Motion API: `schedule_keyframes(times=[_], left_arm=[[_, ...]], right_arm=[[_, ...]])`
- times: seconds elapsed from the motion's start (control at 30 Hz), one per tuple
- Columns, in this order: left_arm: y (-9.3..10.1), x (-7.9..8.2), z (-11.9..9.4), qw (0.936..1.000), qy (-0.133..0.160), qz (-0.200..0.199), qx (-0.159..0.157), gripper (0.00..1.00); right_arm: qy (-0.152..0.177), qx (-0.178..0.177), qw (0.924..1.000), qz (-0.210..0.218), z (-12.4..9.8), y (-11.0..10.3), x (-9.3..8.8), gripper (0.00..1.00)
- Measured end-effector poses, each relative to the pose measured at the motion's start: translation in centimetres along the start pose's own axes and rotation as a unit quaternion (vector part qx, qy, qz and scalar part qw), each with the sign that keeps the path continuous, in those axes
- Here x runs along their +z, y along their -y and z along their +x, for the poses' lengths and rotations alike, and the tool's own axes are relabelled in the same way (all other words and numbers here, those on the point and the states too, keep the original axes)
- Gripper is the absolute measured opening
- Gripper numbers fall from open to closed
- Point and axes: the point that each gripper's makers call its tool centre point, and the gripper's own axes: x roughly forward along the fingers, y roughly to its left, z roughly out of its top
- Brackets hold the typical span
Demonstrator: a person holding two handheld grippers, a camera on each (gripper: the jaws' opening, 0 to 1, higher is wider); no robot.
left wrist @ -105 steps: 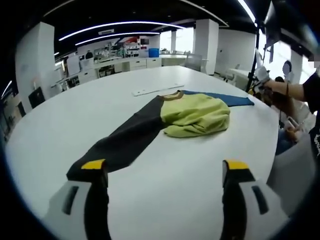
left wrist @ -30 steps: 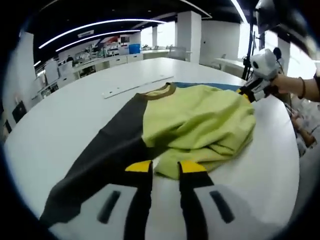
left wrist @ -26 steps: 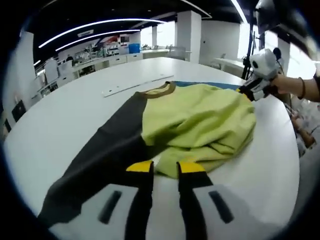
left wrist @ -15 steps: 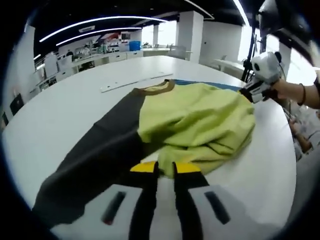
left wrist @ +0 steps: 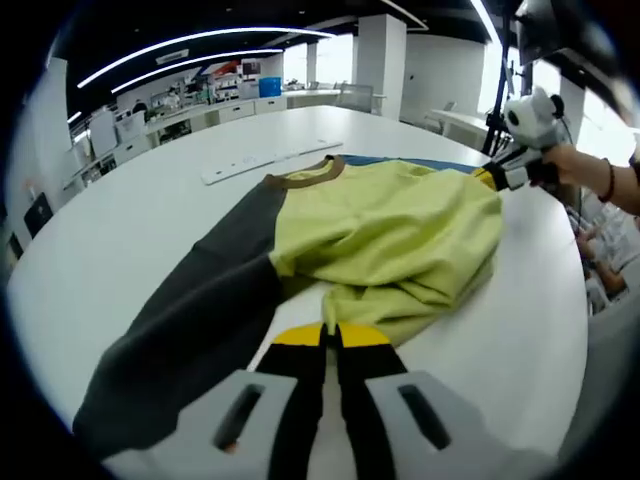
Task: Fold the garment on the visible template until the final outline fits inside the template.
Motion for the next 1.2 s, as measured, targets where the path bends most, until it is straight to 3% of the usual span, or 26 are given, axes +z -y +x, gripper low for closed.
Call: schedule_keyframes(times=[0.37, 0.57, 1.2], left_arm=[[1.3, 0.4, -3.5, 0.9996, 0.016, -0.017, 0.016, 0.00], [2.3, -1.0, -4.6, 0.9966, 0.016, -0.079, 0.016, 0.00], [4.7, -4.3, -8.4, 0.9926, -0.010, -0.116, 0.036, 0.00]], right_arm=[[-0.010, -0.018, 0.9997, 0.016, -2.7, -0.7, -1.7, 0.00], [-0.007, -0.038, 0.9988, 0.031, -4.0, -0.7, -2.9, 0.00], [-0.008, -0.059, 0.9978, 0.030, -7.7, -2.8, -6.3, 0.00]])
